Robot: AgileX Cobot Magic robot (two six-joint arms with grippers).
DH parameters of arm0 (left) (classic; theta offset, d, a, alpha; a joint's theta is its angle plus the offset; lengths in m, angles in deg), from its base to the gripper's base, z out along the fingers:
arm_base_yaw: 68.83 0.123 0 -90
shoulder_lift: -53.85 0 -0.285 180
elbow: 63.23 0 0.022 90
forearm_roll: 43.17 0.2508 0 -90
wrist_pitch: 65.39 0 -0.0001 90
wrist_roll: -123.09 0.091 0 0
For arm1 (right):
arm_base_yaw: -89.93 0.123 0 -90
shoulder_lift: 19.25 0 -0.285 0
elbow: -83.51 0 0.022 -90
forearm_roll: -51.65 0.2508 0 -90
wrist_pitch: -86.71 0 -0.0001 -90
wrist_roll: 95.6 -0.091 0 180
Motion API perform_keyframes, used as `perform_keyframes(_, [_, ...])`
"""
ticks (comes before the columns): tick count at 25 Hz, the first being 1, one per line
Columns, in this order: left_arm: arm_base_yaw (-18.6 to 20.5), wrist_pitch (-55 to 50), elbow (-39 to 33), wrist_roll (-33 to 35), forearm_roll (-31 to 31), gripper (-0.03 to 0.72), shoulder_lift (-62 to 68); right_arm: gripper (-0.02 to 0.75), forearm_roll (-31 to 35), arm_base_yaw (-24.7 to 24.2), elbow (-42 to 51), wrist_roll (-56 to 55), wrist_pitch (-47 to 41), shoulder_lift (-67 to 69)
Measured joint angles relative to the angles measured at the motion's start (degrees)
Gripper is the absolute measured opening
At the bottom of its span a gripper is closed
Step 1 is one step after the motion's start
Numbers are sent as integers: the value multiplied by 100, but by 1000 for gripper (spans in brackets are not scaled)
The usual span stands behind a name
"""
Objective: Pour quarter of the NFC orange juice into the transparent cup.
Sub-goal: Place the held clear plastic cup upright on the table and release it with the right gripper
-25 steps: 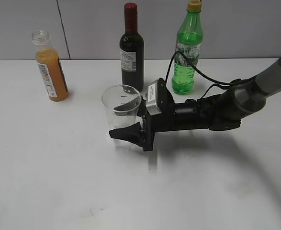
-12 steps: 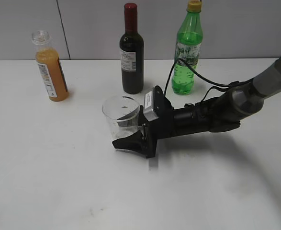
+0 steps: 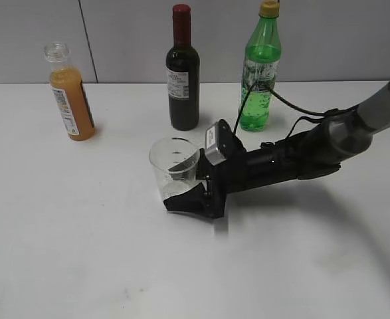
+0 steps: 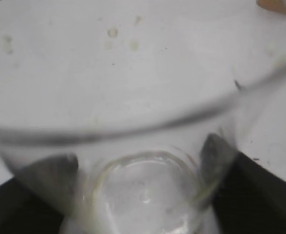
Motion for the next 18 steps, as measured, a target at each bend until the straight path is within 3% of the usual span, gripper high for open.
perform_keyframes(8, [0,0,0,0,4,236,0,624,-1026,-512,-12,-684,-50,-266])
perform_keyframes(18, [0,0,0,0,4,236,0,601,-1746,-1021,-6,-1352,-289,-559])
